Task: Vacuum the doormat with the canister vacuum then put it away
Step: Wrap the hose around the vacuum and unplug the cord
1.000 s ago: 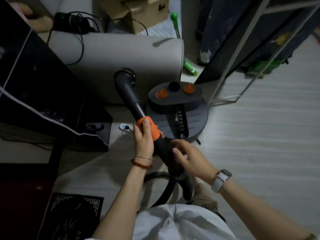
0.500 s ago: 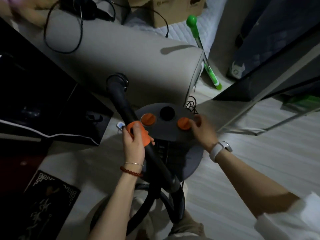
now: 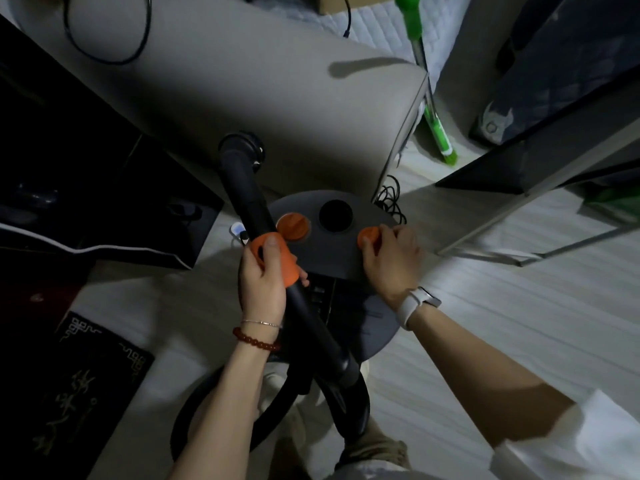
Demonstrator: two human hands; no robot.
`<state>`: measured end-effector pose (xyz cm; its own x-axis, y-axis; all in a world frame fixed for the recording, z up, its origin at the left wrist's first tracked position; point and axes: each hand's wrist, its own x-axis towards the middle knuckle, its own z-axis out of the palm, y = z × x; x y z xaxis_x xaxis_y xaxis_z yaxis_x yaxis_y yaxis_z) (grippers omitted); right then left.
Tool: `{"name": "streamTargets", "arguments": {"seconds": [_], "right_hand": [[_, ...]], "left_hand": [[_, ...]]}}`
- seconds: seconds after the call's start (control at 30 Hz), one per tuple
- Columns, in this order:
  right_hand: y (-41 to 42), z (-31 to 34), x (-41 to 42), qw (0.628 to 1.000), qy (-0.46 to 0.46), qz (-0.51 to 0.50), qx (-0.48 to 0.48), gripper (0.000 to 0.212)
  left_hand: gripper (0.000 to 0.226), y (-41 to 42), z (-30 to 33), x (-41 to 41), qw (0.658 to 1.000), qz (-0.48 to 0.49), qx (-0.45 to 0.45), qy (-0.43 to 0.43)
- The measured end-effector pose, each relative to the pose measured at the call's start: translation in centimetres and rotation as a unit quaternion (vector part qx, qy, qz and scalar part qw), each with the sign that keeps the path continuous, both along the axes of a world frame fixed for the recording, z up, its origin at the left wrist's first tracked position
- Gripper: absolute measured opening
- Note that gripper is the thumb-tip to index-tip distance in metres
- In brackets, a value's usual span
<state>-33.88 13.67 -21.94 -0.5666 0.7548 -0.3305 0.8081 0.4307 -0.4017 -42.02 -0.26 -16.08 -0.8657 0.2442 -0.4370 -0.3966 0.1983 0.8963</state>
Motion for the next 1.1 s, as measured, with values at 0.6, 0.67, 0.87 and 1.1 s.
{"name": "streamTargets", "arguments": {"seconds": [0.6,0.67,0.87,1.1], "right_hand": [[-5.2,1.8,-8.2,0.978,0.004,0.202,-0.045,0.044],[-5.5,1.6,-9.2,0.985,0.011,0.163,-0.056,0.045],[-5.2,1.1,-10.2,0.991,0.001,0.045,-0.124,0.041],[-5.3,0.3,-10.1,0.994,-0.002,0.091,-0.062,0.035]], "left_hand": [[0.023,-2.5,-0.3,-1.4,0.997,0.044,0.014,-0.057],[0.019,-3.1,-0.4,-1.5,0.996,0.061,0.020,-0.060],[0.019,-5.0,-0.1,-1.9,0.992,0.108,0.015,-0.065],[0.022,-6.2,0.1,-2.2,0.989,0.125,0.017,-0.072]]}}
